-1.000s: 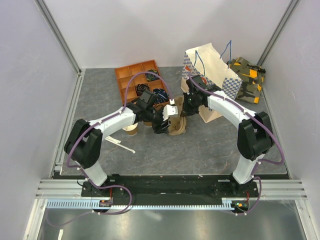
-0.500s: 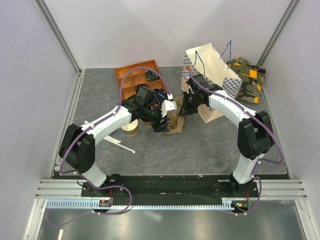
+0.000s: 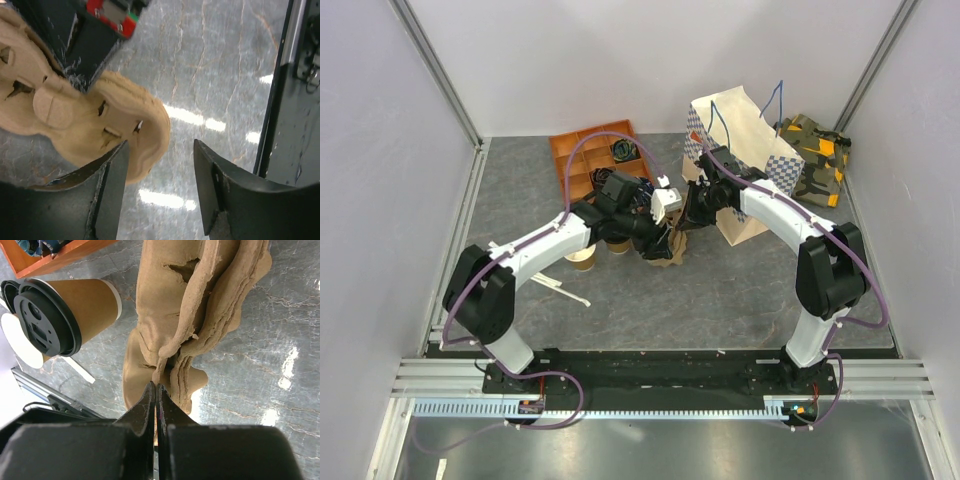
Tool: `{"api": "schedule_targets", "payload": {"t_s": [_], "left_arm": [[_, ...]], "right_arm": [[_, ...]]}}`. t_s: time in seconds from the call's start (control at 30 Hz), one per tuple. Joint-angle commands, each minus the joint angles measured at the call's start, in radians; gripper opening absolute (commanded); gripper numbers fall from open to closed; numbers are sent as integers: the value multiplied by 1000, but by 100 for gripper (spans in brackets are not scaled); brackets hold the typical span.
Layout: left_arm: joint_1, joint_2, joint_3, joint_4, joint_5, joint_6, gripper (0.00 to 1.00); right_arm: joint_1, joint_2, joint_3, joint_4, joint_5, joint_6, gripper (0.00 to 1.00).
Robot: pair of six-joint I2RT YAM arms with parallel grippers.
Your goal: Pack the takeout coffee
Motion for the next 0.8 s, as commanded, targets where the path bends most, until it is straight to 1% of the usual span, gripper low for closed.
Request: {"api": "schedule_targets", "payload": {"t_s": [0.0, 0.13, 0.33, 0.37, 0.43, 0.47, 0.5, 0.57, 0.6, 0.67, 0.7, 0.73, 0.77], "left_arm": [[-37, 41, 66, 71, -81, -146, 58], [-46, 87, 104, 72, -119, -201, 53], [-54, 123, 141, 68, -136, -245, 45], [-54, 130, 148, 68, -141, -245, 40], [-54, 133, 153, 59, -148, -247, 35], [-54, 140, 161, 52, -153, -247, 31], [-54, 143, 164, 49, -156, -247, 29], [-54, 155, 179, 29, -165, -273, 28], [-54, 160, 185, 25, -171, -276, 29], [-54, 167, 196, 8, -177, -284, 35], [-52, 170, 198, 3, -181, -287, 35], [-54, 172, 199, 2, -184, -290, 31], [-54, 172, 201, -4, -188, -291, 24]], "right_arm": [[-3, -42, -3, 52, -14, 33, 0], [-4, -50, -12, 50, -8, 45, 0], [-4, -49, -15, 52, -10, 56, 0], [-3, -52, -16, 50, -8, 56, 0], [-3, -53, -19, 50, -11, 56, 0], [-4, -55, -21, 50, -13, 56, 0], [-3, -55, -21, 50, -14, 57, 0], [-4, -55, -18, 49, -13, 60, 0], [-4, -55, -18, 50, -13, 62, 0], [-4, -50, -15, 50, -17, 60, 0], [-4, -47, -15, 49, -20, 62, 0], [-4, -46, -18, 49, -28, 65, 0], [-3, -47, -18, 49, -30, 65, 0]]}}
